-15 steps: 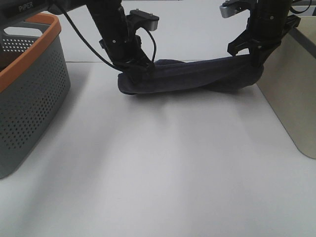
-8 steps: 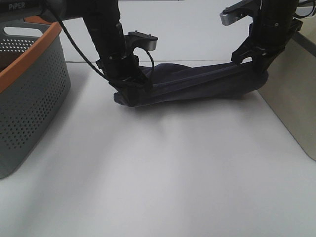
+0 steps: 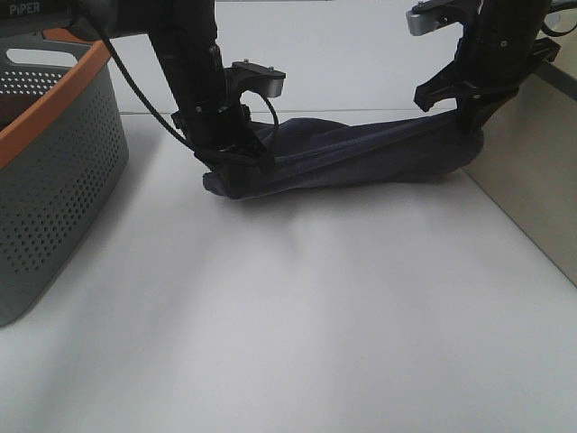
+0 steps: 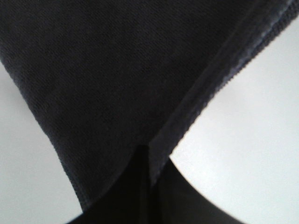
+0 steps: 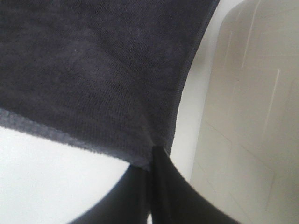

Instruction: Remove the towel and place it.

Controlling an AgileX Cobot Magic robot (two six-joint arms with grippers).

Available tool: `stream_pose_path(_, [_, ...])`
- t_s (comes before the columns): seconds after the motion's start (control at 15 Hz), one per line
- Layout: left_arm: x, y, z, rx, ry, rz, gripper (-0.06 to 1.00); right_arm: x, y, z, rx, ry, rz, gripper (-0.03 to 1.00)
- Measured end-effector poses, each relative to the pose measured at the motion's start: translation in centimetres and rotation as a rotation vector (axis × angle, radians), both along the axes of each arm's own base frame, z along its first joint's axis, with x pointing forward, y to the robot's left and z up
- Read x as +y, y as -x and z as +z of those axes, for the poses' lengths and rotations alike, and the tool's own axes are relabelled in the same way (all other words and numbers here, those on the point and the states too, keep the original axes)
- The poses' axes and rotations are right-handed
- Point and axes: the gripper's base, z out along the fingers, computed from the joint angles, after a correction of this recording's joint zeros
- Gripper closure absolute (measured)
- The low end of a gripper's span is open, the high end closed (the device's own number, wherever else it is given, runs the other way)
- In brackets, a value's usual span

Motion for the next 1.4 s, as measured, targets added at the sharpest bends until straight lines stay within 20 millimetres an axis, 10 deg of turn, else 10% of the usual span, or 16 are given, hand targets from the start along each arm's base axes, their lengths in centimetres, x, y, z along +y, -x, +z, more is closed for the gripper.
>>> stream_pose_path(0.67, [0.1, 0.1, 0.2, 0.011, 0.0, 0.002, 0.94, 3.3, 3.0, 5.9, -0.153, -0.059, -0.014, 0.97])
stream_pose_path(1.4, [2.9, 5.3, -1.0, 0.186, -0.086, 0.075, 0.94, 2.5, 7.6, -3.8, 0.141, -0.033, -0.062, 0.97])
